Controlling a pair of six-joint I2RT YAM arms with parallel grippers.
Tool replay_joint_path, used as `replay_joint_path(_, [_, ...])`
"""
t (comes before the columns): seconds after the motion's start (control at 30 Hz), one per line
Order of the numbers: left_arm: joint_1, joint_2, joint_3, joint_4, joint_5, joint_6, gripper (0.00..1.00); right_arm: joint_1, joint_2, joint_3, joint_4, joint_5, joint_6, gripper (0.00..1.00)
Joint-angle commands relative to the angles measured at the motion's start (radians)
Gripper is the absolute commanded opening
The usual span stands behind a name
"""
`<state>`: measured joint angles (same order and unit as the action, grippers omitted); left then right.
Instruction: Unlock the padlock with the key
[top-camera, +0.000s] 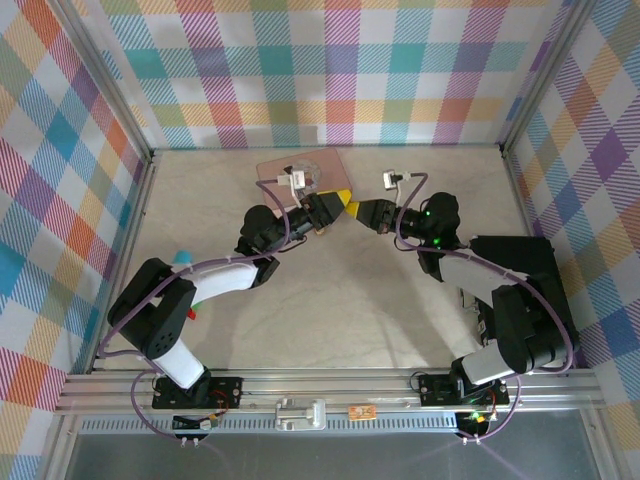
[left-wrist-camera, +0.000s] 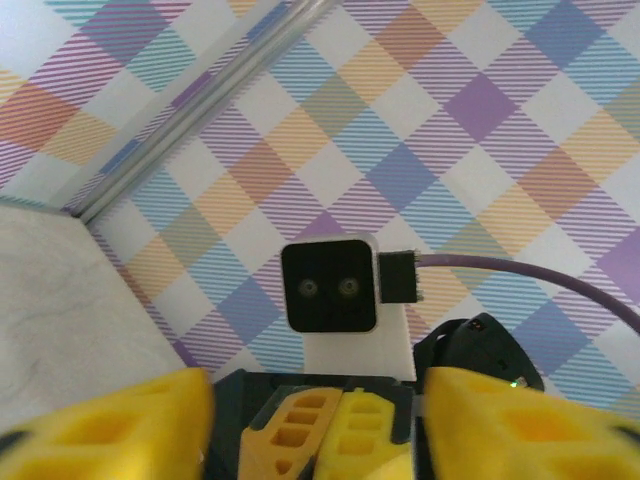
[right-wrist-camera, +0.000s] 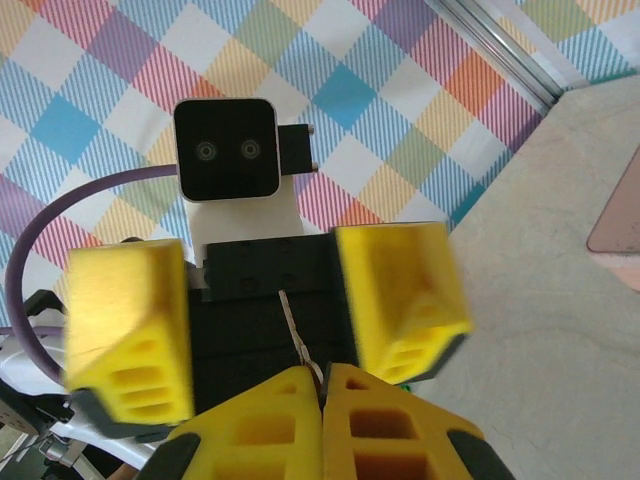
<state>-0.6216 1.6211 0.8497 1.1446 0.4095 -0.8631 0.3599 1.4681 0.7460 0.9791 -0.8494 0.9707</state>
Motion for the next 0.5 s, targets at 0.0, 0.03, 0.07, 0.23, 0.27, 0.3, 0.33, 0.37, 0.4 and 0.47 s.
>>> replay_joint_path(0.0, [0.024, -0.079, -0.032, -0.084, -0.092, 0.042, 1.0, 0.003, -0.024, -0.005, -0.083, 0.005, -0.093, 0.0])
replay_joint_path(0.03, [0.029, -0.113, -0.038, -0.147, -0.121, 0.077, 1.0, 0.004, -0.039, -0.006, -0.128, 0.017, -0.13, 0.0])
replay_joint_path(0.07, [0.03, -0.139, -0.043, -0.203, -0.144, 0.106, 1.0, 0.005, -0.051, -0.001, -0.175, 0.024, -0.164, 0.0])
replay_joint_path(0.23, [0.068, -0.238, -0.033, -0.485, -0.216, 0.177, 1.0, 0.005, -0.124, 0.018, -0.425, 0.075, -0.337, 0.0])
replay_joint_path(0.27, [0.079, -0.245, -0.031, -0.522, -0.213, 0.179, 1.0, 0.004, -0.138, 0.023, -0.475, 0.09, -0.37, 0.0])
replay_joint_path(0.3, [0.091, -0.249, -0.025, -0.568, -0.214, 0.184, 1.0, 0.006, -0.157, 0.028, -0.544, 0.109, -0.414, 0.0])
replay_joint_path(0.33, [0.102, -0.25, -0.021, -0.621, -0.22, 0.186, 1.0, 0.007, -0.177, 0.033, -0.61, 0.13, -0.46, 0.0])
replay_joint_path(0.37, [0.108, -0.25, -0.018, -0.654, -0.223, 0.193, 1.0, 0.007, -0.192, 0.04, -0.673, 0.153, -0.499, 0.0])
replay_joint_path(0.4, [0.112, -0.247, -0.018, -0.692, -0.228, 0.198, 1.0, 0.006, -0.21, 0.044, -0.73, 0.178, -0.543, 0.0])
replay_joint_path(0.47, [0.114, -0.235, -0.025, -0.743, -0.242, 0.205, 1.0, 0.008, -0.247, 0.044, -0.834, 0.24, -0.612, 0.0])
